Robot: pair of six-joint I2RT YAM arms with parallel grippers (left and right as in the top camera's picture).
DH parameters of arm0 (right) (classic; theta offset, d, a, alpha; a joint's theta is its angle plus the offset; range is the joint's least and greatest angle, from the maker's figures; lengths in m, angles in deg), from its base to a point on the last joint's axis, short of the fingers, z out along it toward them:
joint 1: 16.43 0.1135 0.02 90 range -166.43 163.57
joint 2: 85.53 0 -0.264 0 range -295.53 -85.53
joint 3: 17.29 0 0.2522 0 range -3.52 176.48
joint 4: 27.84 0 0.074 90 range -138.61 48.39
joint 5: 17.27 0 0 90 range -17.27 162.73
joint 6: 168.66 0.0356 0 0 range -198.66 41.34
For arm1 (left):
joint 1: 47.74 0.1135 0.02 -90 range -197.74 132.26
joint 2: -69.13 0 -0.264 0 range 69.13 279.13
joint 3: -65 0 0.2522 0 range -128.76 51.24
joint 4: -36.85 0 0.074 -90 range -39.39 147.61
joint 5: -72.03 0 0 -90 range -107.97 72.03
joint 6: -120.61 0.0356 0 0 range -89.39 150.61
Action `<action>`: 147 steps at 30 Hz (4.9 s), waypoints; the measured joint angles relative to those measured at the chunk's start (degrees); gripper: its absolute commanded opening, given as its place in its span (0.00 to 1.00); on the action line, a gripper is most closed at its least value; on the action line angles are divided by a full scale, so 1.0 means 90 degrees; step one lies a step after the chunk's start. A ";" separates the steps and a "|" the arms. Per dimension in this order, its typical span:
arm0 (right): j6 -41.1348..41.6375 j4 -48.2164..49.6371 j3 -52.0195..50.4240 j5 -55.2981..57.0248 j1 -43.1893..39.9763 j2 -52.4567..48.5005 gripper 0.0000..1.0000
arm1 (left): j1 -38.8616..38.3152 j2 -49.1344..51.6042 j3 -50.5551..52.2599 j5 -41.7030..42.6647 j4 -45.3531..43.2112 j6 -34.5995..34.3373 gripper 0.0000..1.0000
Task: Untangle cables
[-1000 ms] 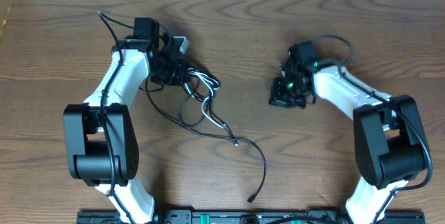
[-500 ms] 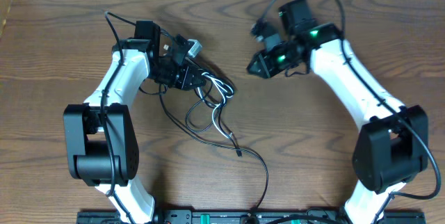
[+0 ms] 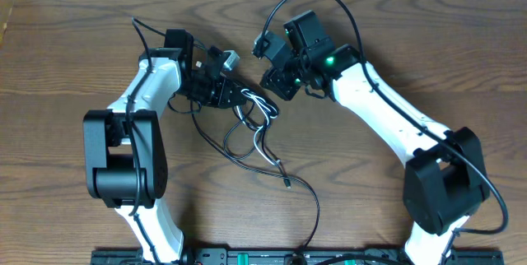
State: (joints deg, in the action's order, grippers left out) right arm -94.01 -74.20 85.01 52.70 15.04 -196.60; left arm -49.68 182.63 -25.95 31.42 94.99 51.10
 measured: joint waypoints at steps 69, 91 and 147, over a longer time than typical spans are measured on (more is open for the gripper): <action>0.0002 0.0855 -0.0051 -0.4556 -0.0656 -0.1253 0.01 | -0.0080 0.0177 0.0000 -0.1787 -0.0571 -0.1314 0.07; 0.0566 0.0855 -0.0053 -0.3330 -0.0515 -0.1129 0.59 | 0.0019 0.0177 0.0000 -0.1464 -0.0534 -0.1248 0.07; -0.0248 0.0357 -0.0053 -0.5491 -0.0908 -0.1081 0.28 | 0.0000 0.0180 0.0000 -0.1367 -0.0532 -0.1137 0.07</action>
State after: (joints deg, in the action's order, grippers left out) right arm -96.24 -70.99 84.53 3.28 6.86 -206.32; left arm -49.68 184.24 -25.95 19.11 90.20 40.87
